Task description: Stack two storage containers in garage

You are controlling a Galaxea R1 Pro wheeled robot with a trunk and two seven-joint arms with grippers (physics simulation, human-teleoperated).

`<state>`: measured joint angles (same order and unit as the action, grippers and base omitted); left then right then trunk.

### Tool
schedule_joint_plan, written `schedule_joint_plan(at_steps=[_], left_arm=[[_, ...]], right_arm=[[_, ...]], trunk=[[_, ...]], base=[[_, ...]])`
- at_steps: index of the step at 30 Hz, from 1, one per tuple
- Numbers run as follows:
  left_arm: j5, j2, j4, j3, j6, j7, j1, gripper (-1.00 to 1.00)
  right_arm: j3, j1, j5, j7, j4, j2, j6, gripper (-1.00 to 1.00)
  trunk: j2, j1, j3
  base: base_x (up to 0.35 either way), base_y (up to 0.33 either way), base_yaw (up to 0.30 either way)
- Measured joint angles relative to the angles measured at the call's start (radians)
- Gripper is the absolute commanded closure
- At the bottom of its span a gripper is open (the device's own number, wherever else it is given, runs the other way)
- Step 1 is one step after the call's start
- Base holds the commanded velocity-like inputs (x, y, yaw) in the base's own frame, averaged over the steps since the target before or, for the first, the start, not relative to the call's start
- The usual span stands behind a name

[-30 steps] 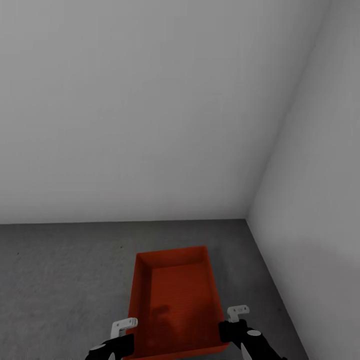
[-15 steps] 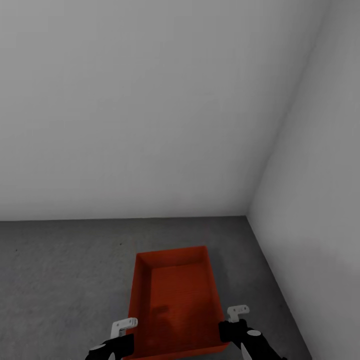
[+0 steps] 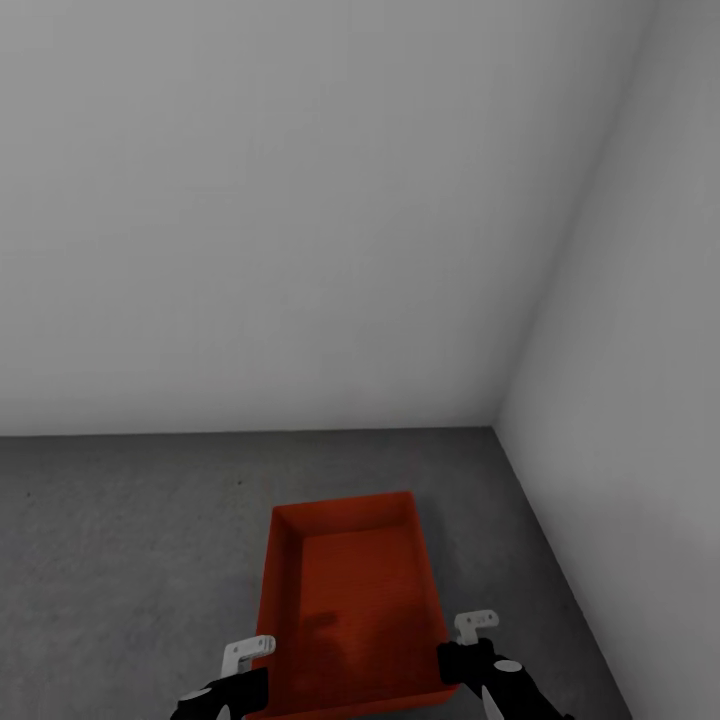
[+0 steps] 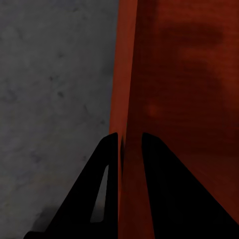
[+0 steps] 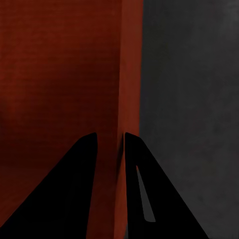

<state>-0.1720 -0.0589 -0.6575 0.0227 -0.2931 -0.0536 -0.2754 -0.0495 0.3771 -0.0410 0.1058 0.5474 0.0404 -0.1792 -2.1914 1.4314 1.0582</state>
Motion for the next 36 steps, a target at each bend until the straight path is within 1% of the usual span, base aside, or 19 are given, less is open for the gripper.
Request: schedule_joint_plan(at_steps=[15, 25, 33, 36], left_arm=[[0.0, 0.0, 0.0, 0.0, 0.0, 0.0, 0.0, 1.0], [0.0, 0.0, 0.0, 0.0, 0.0, 0.0, 0.0, 1.0], [0.0, 0.0, 0.0, 0.0, 0.0, 0.0, 0.0, 1.0], [0.0, 0.0, 0.0, 0.0, 0.0, 0.0, 0.0, 1.0]], right_arm=[[0.001, 0.0, -0.001, 0.001, 0.0, 0.0, 0.0, 1.0], [0.001, 0.0, -0.001, 0.0, 0.0, 0.0, 0.0, 1.0], [0.001, 0.0, -0.001, 0.001, 0.0, 0.0, 0.0, 1.0], [0.001, 0.0, -0.001, 0.0, 0.0, 0.0, 0.0, 1.0]], trunk=[[-0.105, 0.058, 0.047], [-0.105, 0.058, 0.047], [-0.161, 0.088, 0.072], [-0.161, 0.088, 0.072]], base=[[0.0, 0.0, 0.0], [0.0, 0.0, 0.0], [0.0, 0.0, 0.0], [0.0, 0.0, 0.0]])
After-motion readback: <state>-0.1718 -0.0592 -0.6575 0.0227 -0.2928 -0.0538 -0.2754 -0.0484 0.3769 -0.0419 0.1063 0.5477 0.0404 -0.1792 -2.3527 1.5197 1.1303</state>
